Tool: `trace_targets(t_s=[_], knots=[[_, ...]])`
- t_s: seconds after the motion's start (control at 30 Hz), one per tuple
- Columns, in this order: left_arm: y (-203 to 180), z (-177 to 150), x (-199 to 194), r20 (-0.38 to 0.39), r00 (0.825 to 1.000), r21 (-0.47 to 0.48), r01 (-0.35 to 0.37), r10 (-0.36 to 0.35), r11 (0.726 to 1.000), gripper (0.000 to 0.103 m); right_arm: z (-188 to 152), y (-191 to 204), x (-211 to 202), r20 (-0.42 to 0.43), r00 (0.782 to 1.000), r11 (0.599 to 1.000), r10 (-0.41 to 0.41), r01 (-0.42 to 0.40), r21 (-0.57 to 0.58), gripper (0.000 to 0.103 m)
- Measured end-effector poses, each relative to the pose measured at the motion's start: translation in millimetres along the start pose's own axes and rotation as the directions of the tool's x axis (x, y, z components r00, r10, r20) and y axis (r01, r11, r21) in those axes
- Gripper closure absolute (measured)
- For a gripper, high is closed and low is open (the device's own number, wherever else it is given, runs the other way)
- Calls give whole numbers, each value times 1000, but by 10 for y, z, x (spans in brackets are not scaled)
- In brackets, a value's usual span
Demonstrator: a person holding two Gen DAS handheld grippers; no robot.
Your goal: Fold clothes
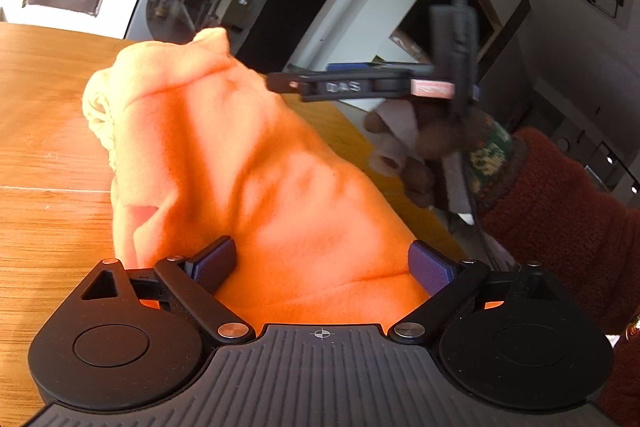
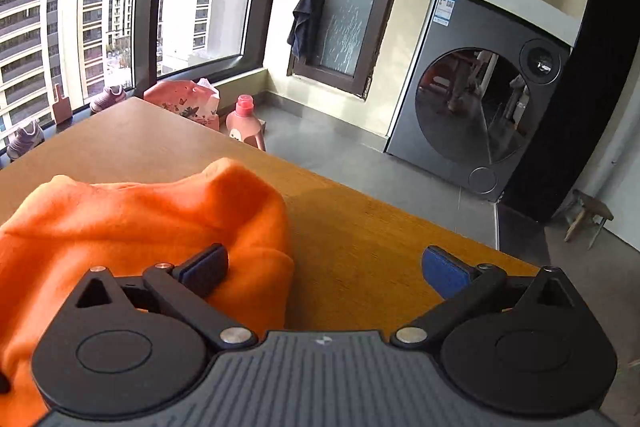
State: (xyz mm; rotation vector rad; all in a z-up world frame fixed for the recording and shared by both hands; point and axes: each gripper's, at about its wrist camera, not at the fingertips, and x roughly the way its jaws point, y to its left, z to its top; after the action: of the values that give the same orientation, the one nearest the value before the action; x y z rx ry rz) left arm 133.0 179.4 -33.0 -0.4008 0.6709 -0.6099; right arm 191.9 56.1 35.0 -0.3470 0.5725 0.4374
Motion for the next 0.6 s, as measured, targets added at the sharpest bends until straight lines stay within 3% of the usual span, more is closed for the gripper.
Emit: trace_targets(t_s=[0.17,0.33,0.47,0.6], knots=[[-97,-29,-99,8,1000,-14,-21,21,1000,5,-544,-128,-1127,88,992,993,94,-86,-82,0],[-285,-80,-200,3,999,31,-41,41,999,4,-1230,121,-1903,7,986,941,165,-155,-300,0],[-292,-143,-137,-34,996,31,-85,86,996,4,-1669,367,-2226,-73,977,883,201,-213,-419,0],[-285,-134,-115,-48,994,13,-94,95,995,4,-1862,388,-2331,-119,971,879,206,-237,-414,0]])
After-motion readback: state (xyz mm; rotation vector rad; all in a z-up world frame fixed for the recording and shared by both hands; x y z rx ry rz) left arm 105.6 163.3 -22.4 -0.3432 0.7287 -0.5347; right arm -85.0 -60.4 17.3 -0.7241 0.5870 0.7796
